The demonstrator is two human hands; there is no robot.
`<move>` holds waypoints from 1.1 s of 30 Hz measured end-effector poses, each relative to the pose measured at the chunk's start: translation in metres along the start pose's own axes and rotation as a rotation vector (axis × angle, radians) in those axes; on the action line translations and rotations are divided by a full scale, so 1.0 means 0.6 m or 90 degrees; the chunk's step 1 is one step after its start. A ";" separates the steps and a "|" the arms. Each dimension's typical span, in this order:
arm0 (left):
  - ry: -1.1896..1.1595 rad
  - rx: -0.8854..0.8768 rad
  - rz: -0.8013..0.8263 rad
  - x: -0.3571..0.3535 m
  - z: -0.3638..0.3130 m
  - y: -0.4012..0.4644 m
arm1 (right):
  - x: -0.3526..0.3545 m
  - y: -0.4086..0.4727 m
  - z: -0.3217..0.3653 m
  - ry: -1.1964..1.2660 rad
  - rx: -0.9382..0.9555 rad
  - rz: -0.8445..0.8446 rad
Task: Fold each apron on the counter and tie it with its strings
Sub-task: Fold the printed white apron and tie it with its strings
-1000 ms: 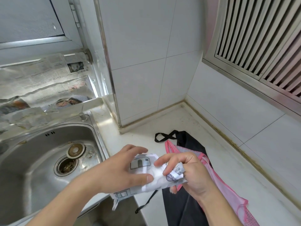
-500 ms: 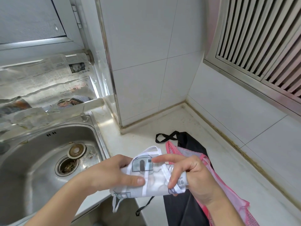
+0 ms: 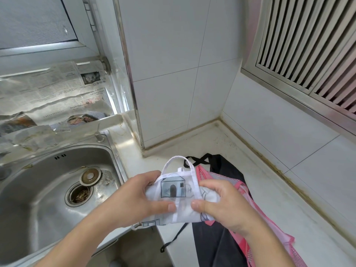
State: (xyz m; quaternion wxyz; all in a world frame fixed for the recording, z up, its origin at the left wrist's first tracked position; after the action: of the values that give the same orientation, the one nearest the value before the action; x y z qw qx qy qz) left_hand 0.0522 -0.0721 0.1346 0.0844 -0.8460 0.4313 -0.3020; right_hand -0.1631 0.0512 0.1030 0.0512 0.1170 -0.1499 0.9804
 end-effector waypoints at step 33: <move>-0.137 0.099 -0.009 0.017 -0.035 0.080 | -0.019 0.000 -0.004 -0.209 -0.037 0.025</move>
State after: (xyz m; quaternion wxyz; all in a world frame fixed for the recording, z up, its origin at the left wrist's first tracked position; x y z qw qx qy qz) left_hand 0.0120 -0.1067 0.1366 0.1937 -0.8672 0.3891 -0.2429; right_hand -0.1526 0.0513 0.0978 0.0104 0.2710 -0.1864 0.9443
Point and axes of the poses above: each hand's wrist, its own y-axis towards the middle knuckle, its own x-axis out of the back of the hand, z = x × y, the point moved 1 cm from there along y, towards the middle knuckle
